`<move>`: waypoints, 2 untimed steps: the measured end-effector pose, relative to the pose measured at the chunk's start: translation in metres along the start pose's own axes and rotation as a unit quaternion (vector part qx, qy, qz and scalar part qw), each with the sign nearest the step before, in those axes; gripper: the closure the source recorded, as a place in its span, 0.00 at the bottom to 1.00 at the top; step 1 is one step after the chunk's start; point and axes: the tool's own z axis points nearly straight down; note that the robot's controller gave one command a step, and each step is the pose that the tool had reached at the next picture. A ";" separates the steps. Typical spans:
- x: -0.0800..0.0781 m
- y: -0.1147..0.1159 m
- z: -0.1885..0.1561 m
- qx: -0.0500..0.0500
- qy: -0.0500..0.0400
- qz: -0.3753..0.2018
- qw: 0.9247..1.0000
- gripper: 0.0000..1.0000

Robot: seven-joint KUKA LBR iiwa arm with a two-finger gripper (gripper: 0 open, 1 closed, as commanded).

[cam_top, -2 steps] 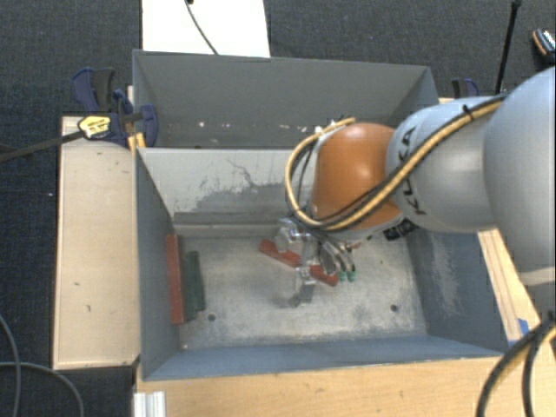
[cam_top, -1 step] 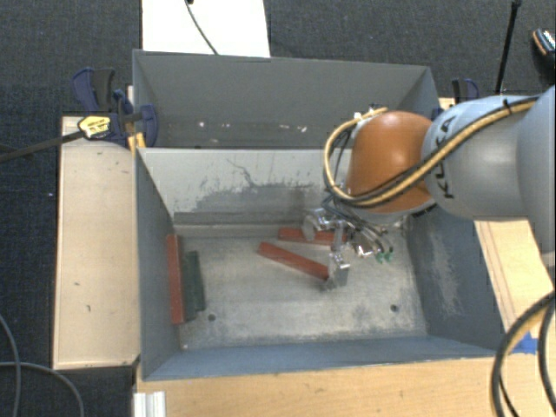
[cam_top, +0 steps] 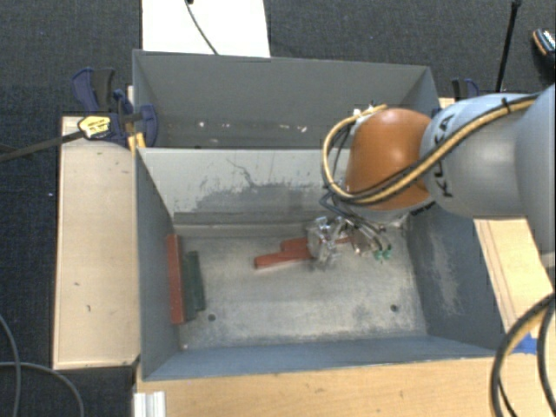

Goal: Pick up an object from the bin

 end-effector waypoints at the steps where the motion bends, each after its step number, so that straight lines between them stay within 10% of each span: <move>1: 0.003 0.000 0.003 0.000 0.004 0.001 1.000 0.00; 2: -0.019 0.073 0.003 -0.002 0.003 -0.028 1.000 0.00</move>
Offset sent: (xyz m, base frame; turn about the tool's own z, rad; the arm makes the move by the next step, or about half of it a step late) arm 0.0000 0.0000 0.0000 0.0000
